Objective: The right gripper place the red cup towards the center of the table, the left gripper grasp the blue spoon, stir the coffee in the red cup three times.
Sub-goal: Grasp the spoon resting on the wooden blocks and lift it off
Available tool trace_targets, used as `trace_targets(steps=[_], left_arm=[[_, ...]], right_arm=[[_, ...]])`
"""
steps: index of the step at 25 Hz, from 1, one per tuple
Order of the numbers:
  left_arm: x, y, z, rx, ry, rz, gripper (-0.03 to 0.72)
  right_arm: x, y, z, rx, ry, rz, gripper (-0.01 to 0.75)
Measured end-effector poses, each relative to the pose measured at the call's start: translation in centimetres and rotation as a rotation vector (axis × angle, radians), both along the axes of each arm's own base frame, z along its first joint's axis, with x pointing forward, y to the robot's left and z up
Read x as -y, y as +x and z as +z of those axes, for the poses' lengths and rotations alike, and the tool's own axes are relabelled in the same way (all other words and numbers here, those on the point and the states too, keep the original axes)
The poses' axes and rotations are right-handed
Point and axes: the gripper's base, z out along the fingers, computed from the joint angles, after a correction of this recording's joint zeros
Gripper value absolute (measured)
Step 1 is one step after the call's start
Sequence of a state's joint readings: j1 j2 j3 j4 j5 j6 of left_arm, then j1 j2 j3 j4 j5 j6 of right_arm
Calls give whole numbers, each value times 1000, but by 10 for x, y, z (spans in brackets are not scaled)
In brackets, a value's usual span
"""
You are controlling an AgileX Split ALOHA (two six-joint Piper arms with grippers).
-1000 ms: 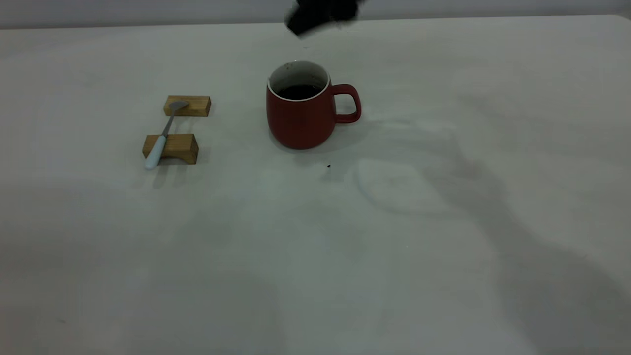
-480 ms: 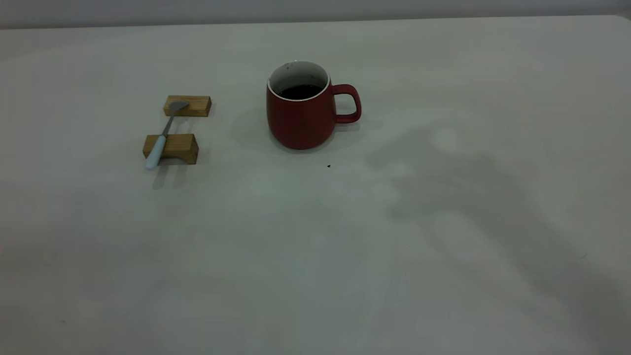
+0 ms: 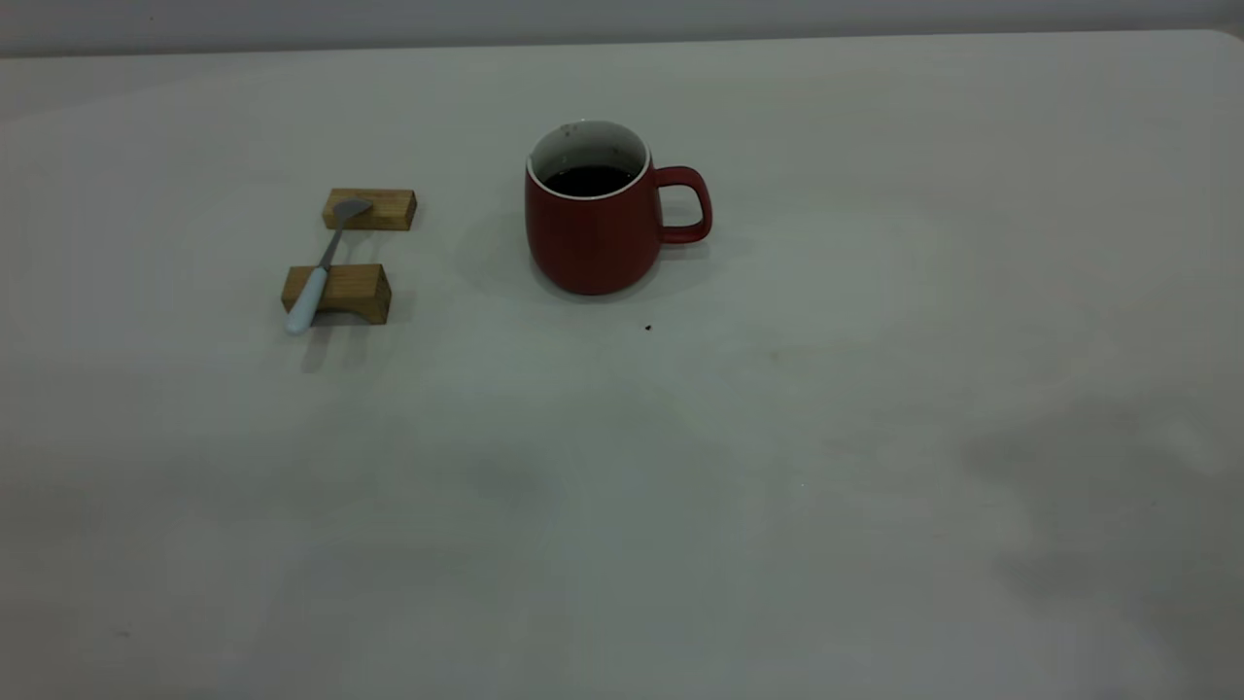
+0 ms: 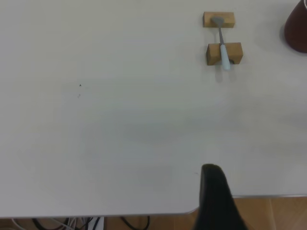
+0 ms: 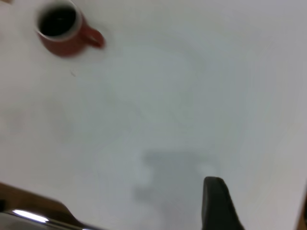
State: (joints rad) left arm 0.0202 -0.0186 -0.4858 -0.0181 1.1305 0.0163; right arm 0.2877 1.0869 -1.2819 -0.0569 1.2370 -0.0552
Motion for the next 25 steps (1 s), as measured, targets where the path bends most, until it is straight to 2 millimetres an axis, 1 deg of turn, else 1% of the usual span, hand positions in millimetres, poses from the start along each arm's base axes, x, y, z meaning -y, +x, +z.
trace_targets(steps=[1, 5, 8, 12, 15, 16, 20, 25], left_arm=[[0, 0, 0, 0, 0, 0, 523], [0, 0, 0, 0, 0, 0, 522], [0, 0, 0, 0, 0, 0, 521], [0, 0, 0, 0, 0, 0, 521], [0, 0, 0, 0, 0, 0, 521], [0, 0, 0, 0, 0, 0, 521], [0, 0, 0, 0, 0, 0, 521], [0, 0, 0, 0, 0, 0, 521]], right_arm=[[9, -14, -4, 11, -11, -21, 460], [34, -67, -38, 18, -67, -85, 460], [43, -101, -68, 23, -63, -97, 460], [50, -134, -107, 33, -53, -108, 460], [53, -148, -139, 8, -56, -113, 460], [53, -150, -143, 17, -49, -119, 460], [54, -153, -140, 137, 20, -193, 460], [54, -162, -146, 189, 68, -282, 460]])
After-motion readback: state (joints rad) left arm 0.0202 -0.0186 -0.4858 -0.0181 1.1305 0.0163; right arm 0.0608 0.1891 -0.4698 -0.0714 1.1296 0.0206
